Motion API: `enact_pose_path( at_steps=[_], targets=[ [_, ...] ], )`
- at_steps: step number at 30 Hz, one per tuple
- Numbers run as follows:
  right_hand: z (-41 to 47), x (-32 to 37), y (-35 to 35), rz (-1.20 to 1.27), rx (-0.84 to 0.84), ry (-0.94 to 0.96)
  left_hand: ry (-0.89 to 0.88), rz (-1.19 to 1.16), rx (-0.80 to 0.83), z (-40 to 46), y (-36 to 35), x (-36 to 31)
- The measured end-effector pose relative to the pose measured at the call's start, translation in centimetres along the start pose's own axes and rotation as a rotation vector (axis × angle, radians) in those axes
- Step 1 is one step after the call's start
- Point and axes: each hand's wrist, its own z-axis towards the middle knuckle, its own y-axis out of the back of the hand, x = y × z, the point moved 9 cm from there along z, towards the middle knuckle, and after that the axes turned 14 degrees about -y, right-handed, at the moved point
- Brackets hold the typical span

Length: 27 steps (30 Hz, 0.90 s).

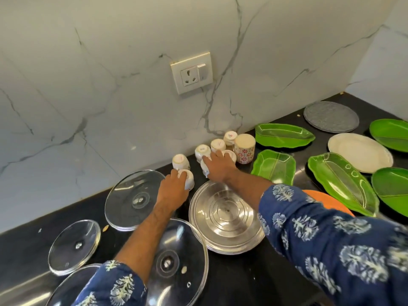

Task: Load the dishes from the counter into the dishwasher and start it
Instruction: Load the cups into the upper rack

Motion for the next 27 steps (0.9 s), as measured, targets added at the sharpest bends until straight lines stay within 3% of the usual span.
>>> enact_pose_path(
  at_steps=[5, 10, 16, 23, 27],
  targets=[
    [1.0, 0.5, -0.3, 0.097, -0.009, -0.071, -0.023, 0.036, 0.032, 0.4, -0.3, 0.0],
    [1.4, 1.7, -1.6, 0.173, 0.024, -0.009, -0.02, 0.119, 0.072, 0.7, -0.5, 0.1],
    [1.1, 1.1, -1.3, 0.337, 0.01, 0.013, -0.013, 0.047, 0.067, 1.1, -0.9, 0.9],
    [-5.2, -5.7, 2.8, 1.228, -0.085, -0.088, 0.015, -0.11, -0.188, -0.3, 3.7, 0.8],
    [-11.6, -11.0, 1.1, 1.883, 0.201, -0.213, -0.023, -0.541, -0.35, -1.3, 7.4, -3.2]
  ],
)
